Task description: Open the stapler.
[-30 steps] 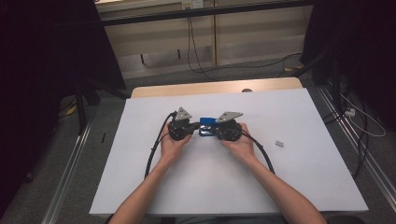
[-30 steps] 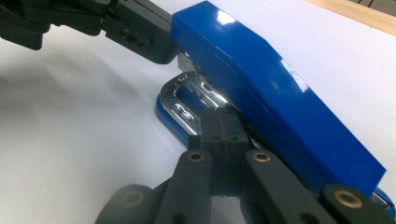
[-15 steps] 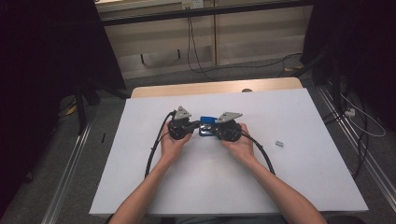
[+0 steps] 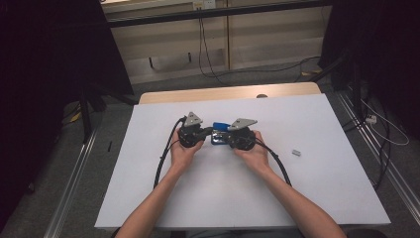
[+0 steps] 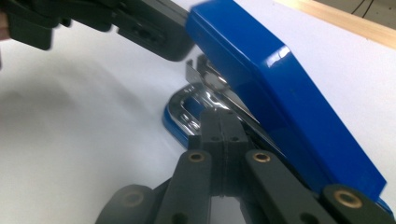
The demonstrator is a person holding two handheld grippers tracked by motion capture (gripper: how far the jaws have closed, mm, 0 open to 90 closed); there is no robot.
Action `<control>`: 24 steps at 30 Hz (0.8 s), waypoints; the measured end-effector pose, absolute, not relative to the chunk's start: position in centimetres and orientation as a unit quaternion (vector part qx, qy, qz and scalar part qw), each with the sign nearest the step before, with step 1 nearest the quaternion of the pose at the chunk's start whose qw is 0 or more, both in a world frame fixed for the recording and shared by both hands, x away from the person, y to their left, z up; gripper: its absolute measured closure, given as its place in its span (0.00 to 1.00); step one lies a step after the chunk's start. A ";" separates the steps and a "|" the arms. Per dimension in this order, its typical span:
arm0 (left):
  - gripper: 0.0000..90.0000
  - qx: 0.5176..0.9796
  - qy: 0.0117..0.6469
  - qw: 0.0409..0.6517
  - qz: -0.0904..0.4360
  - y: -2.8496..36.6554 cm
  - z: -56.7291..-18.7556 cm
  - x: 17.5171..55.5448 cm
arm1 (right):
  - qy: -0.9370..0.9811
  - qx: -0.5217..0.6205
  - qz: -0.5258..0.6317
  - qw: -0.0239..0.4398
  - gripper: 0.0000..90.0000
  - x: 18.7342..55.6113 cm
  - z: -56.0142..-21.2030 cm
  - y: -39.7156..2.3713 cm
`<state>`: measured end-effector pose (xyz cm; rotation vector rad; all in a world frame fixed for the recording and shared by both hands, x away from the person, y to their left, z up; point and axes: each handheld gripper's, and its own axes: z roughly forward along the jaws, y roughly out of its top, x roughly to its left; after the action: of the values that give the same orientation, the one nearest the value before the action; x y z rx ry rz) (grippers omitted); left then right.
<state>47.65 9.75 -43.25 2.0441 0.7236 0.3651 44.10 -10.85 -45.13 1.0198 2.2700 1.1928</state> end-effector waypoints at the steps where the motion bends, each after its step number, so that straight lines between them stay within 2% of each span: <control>1: 1.00 0.828 0.293 0.454 0.148 9.7 -43.3 47.6 | 0.807 0.363 0.427 0.190 1.00 44.0 -45.0 -10.8; 24: 1.00 0.824 0.287 0.467 0.146 9.6 -42.3 47.5 | 0.791 0.360 0.447 0.212 1.00 44.5 -44.3 -8.9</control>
<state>47.55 9.59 -42.35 2.0224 0.7035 0.3575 44.49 -8.87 -44.30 0.9994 2.1973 1.2405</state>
